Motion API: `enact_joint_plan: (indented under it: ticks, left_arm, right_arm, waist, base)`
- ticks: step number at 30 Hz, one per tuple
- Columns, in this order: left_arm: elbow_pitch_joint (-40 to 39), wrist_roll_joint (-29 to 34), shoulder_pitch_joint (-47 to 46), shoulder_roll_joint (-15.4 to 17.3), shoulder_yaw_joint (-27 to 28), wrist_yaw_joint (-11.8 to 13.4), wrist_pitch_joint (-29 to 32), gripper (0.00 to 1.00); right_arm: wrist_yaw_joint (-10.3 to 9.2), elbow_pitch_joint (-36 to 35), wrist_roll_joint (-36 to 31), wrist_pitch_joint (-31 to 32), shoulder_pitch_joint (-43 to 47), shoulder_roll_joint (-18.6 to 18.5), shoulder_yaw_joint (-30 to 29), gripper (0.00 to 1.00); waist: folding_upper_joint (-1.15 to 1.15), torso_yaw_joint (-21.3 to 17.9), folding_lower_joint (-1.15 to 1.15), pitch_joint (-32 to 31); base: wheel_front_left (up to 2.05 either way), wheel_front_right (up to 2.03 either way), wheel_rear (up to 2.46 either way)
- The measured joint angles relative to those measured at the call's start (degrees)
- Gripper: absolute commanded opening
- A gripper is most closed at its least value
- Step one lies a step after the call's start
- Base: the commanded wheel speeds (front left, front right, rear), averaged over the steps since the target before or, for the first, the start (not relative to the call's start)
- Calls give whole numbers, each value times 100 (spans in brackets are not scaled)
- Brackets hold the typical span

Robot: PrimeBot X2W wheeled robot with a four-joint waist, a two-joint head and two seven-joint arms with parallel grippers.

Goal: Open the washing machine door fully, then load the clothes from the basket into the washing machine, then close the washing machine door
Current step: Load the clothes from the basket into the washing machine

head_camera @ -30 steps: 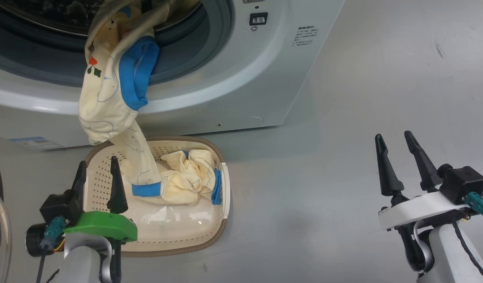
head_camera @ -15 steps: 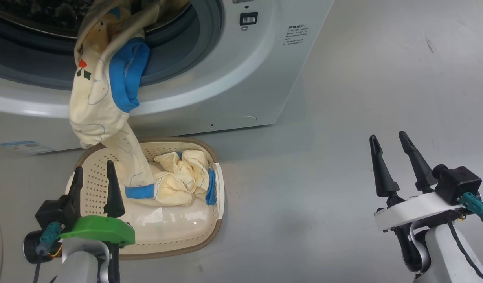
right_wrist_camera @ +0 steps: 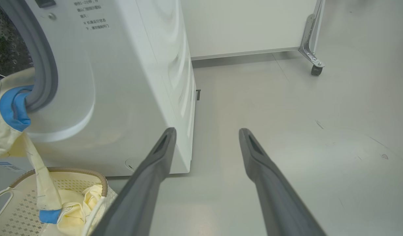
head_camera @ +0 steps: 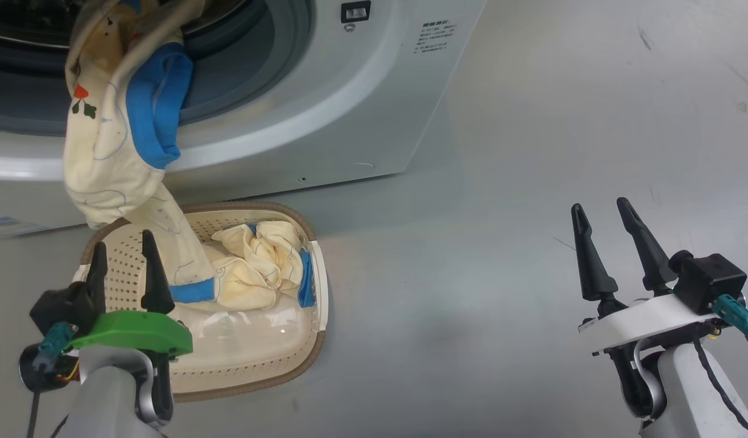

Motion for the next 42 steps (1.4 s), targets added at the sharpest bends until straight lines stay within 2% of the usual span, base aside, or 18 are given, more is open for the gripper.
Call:
enact_joint_plan:
  ticks: [12, 42]
  left_arm:
    - [437, -18, -678, 199, 188, -3, 0, 100]
    - [1439, 179, -2015, 677, 211, -55, 0, 100]
  right_arm:
    - [0, -87, 0, 0, -172, -4, -2, 100]
    - [0, -232, -1, 0, -566, 8, -15, 100]
  waist:
    - [0, -167, 0, 444]
    - [0, -422, 0, 1409]
  base:
    - [0, 0, 0]
    - [0, 0, 0]
